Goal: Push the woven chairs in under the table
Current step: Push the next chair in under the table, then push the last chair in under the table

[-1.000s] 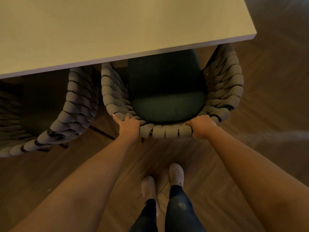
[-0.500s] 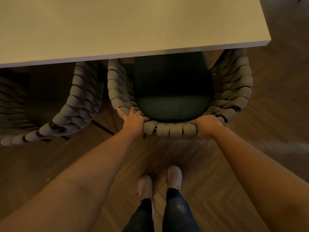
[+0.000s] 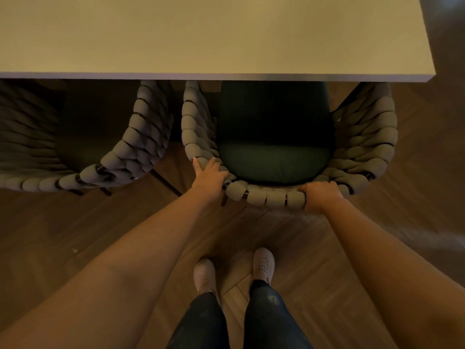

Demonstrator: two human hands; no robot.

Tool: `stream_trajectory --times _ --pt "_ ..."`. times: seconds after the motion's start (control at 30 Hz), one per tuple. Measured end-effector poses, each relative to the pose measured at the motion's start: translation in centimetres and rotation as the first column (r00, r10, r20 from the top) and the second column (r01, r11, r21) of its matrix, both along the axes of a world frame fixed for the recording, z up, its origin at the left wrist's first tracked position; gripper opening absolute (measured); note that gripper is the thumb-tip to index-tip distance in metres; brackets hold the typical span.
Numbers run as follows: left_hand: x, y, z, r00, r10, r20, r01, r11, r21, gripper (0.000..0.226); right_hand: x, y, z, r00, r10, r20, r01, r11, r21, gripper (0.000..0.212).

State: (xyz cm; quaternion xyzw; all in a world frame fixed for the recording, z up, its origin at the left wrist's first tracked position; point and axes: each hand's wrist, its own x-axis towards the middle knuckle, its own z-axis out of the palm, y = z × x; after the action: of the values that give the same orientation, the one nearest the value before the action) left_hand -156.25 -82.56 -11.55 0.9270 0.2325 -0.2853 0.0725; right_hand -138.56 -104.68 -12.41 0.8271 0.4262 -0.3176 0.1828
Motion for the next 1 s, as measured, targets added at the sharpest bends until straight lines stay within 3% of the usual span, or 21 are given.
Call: stream_trajectory --times 0.07,0.13,0.2,0.3,0.43,0.67,0.83,1.0 --pt "-1.0 0.4 -0.2 0.998 -0.025 0.066 0.025 1.000 -0.006 0.062 -0.3 0.9 0.2 0.994 -0.056 -0.094 0.056 0.998 -0.010 0.055" --pt "-2.9 1.2 -0.4 0.986 -0.050 0.156 0.050 0.999 0.002 0.073 -1.9 3.1 0.5 0.968 -0.095 -0.232 0.110 0.992 0.054 0.081" --pt "-5.1 2.5 -0.4 0.971 -0.052 0.232 0.055 0.998 -0.004 0.079 -4.8 6.2 1.1 0.949 -0.087 -0.302 0.138 0.979 0.153 0.093" --pt "-9.3 5.5 -0.5 0.963 -0.015 0.267 0.014 1.000 0.005 0.087 -10.6 11.4 1.9 0.953 -0.068 -0.294 0.171 0.924 0.342 0.092" --pt "-16.5 11.3 -0.7 0.968 0.118 0.223 -0.118 0.993 -0.015 0.091 -18.8 18.3 2.4 0.982 -0.077 -0.174 0.158 0.841 0.517 0.086" --pt "-26.7 21.4 0.8 0.981 0.090 0.174 -0.104 0.992 0.076 0.098 -28.7 28.7 2.1 0.987 -0.055 -0.149 0.123 0.855 0.505 0.086" --pt "-32.9 28.1 1.1 0.971 0.215 0.102 -0.227 0.965 0.130 0.109 -32.6 34.9 2.3 0.991 0.094 -0.095 -0.038 0.878 0.478 0.089" --pt "-37.0 32.9 1.1 0.942 0.334 -0.028 -0.325 0.929 0.175 0.104 -34.4 40.3 2.3 0.977 0.213 -0.029 -0.175 0.864 0.473 0.089"
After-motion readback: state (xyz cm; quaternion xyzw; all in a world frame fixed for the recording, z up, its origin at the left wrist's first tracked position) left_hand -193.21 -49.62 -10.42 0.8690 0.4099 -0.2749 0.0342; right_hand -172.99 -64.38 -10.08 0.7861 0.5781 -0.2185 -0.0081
